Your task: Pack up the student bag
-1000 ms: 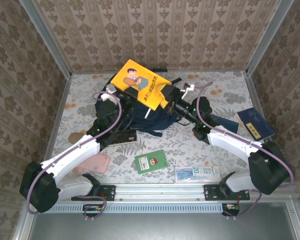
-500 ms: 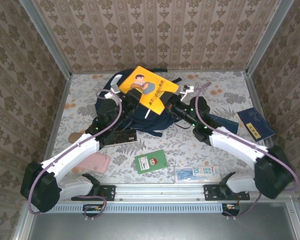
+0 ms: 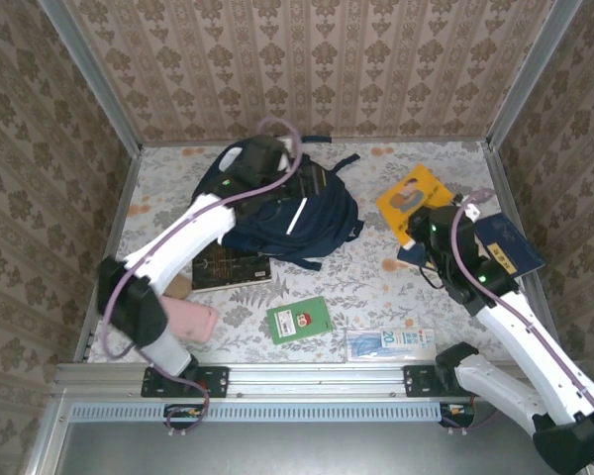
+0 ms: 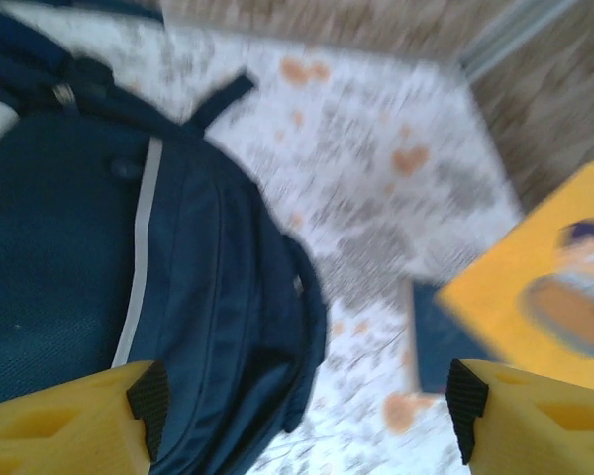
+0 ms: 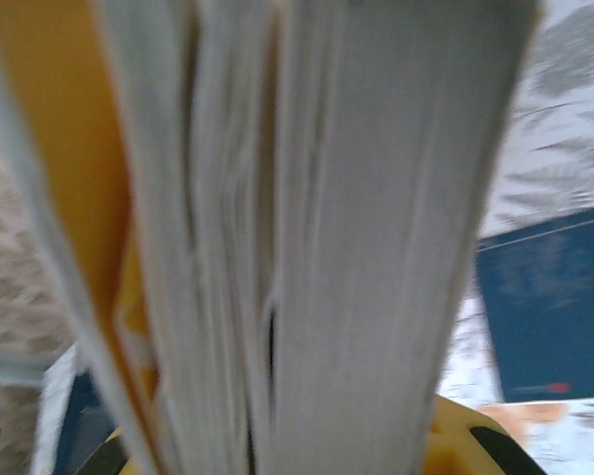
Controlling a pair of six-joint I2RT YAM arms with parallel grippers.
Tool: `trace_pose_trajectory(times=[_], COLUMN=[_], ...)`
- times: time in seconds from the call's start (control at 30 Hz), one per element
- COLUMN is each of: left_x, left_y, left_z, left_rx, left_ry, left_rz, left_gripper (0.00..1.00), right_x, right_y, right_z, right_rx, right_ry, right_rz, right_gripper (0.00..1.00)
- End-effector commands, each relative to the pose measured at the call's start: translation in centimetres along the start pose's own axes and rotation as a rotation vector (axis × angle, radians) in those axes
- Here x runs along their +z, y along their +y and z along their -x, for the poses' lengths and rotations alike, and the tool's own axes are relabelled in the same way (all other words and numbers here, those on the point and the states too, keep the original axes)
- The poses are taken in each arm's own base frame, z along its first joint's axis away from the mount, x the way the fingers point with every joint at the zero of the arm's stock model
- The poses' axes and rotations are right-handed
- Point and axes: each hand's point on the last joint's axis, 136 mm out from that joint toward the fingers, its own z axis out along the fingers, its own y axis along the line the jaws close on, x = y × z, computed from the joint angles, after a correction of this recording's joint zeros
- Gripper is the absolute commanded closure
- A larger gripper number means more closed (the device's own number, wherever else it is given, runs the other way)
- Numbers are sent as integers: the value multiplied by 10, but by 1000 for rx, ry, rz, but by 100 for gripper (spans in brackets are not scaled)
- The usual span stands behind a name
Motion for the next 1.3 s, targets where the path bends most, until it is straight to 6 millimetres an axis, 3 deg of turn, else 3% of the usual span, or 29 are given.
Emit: trace_pose_trajectory(times=[0.0,0.2,0.47,0.67,1.0,1.13,1.27], left_x=[39,96,137,146,159,158,152], left_y=[13,4,5,15,20,21,18], left_z=[-55,-62,-75,-75,-89,-83,-68], left_rx=[191,231,221,207,172,164,151], left_ry=[260,327,373,374,419,404,369], left_rz=[114,123,131,150,134,136,119], left_gripper=[26,31,43,53,54,67,88], right_x=[-13,-14,-7,-1,7,10,13], right_y=[-30,-40,-38,-34,-31,-29,-27], right_z=[15,7,-4,-12,-19,-24,-29], right_rx=[-52,-76,-79,-86,-87,-84,-78], right_ry=[-86,-66,-26,10,46,66,88], right_rz=[-104,-103,-69,-38,-31,-18,-5], right_gripper=[100,100,100,100,100,100,100])
